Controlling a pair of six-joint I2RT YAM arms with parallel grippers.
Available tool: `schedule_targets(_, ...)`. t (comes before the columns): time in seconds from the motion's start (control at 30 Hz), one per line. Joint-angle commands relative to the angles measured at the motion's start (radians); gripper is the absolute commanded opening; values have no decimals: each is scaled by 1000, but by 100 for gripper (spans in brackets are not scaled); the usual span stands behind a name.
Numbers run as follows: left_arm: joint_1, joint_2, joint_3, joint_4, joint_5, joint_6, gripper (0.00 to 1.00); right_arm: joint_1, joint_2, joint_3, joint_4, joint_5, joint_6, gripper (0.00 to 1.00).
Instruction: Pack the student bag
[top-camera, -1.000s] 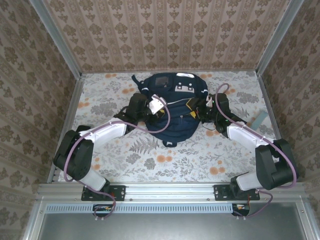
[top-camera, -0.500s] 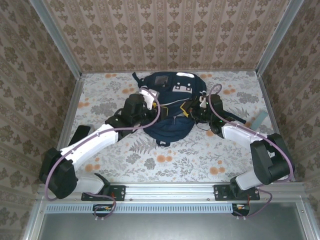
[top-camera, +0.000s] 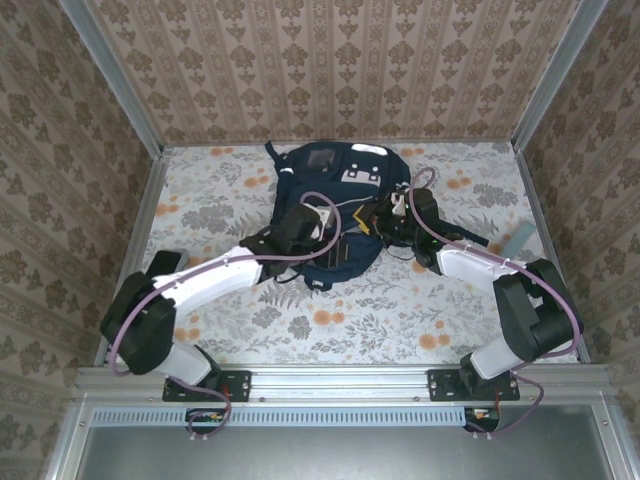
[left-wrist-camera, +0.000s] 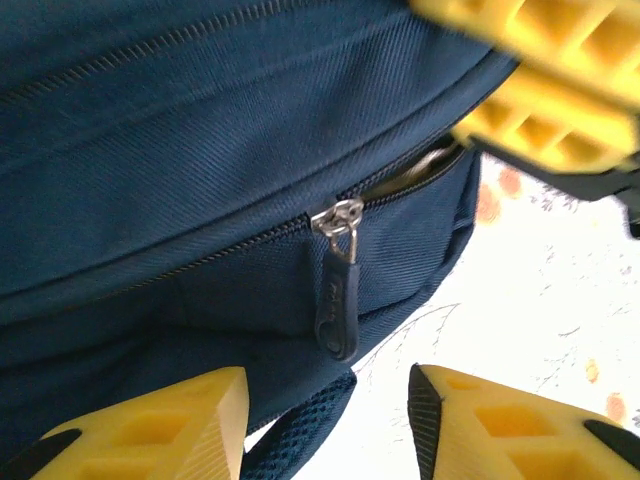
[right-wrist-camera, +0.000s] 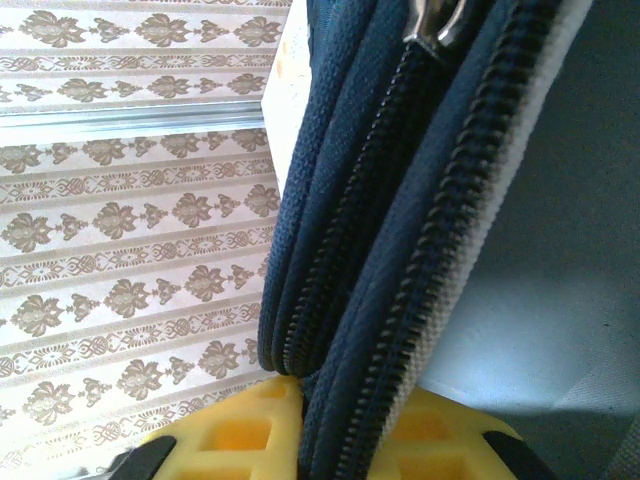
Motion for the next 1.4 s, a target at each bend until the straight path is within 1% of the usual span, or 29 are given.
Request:
schedule_targets(0.0, -10, 32, 68, -13, 15, 4, 45, 10, -1, 41, 71, -26, 1, 13)
schedule_targets(0.13, -10, 60, 80, 17, -13, 1, 40, 13, -6, 36, 70, -26, 2, 12)
schedule_targets(0.27, -11, 76, 82, 25, -57, -13, 32, 17, -8, 30, 66, -23, 2, 11)
schedule_targets(0.37, -11, 81, 80, 21, -87, -19, 23, 19, -10, 25, 62, -22, 2, 10)
schedule_targets(0.43, -10, 80, 81, 12, -104, -17, 14, 20, -14, 20, 53, -14, 0, 9)
schedule_targets(0.57, -11, 60, 79, -35, -160, 17, 2, 16, -45, 8, -25, 44, -34, 4)
schedule_targets(0.67, -13, 31, 61, -91, -265, 73, 0, 8, -81, -3, -116, 115, -74, 0)
schedule_targets(0.73, -11, 9, 39, -121, -343, 113, 0, -8, -106, -21, -146, 150, -87, 0)
schedule_targets(0.83, 8, -17, 14, -155, -397, 152, 0, -33, -128, -53, -160, 175, -87, 0)
schedule_targets(0.97, 66, -61, -33, -142, -386, 172, 0, -58, -143, -76, -193, 194, -105, 0)
schedule_targets(1.1, 135, -107, -70, -119, -345, 197, 0, -87, -159, -88, -222, 209, -139, 0)
schedule_targets(1.17, 159, -138, -89, -103, -314, 214, 0, -104, -145, -78, -233, 194, -169, 0)
schedule_targets(1.2, 166, -154, -101, -89, -290, 228, 0, -113, -142, -66, -238, 175, -185, 0)
schedule_targets(1.27, 167, -181, -119, -66, -243, 260, 0, -124, -84, -37, -241, 136, -214, 0)
schedule_targets(1.37, 145, -215, -151, -19, -172, 302, 0, -136, -43, -2, -232, 75, -241, 0)
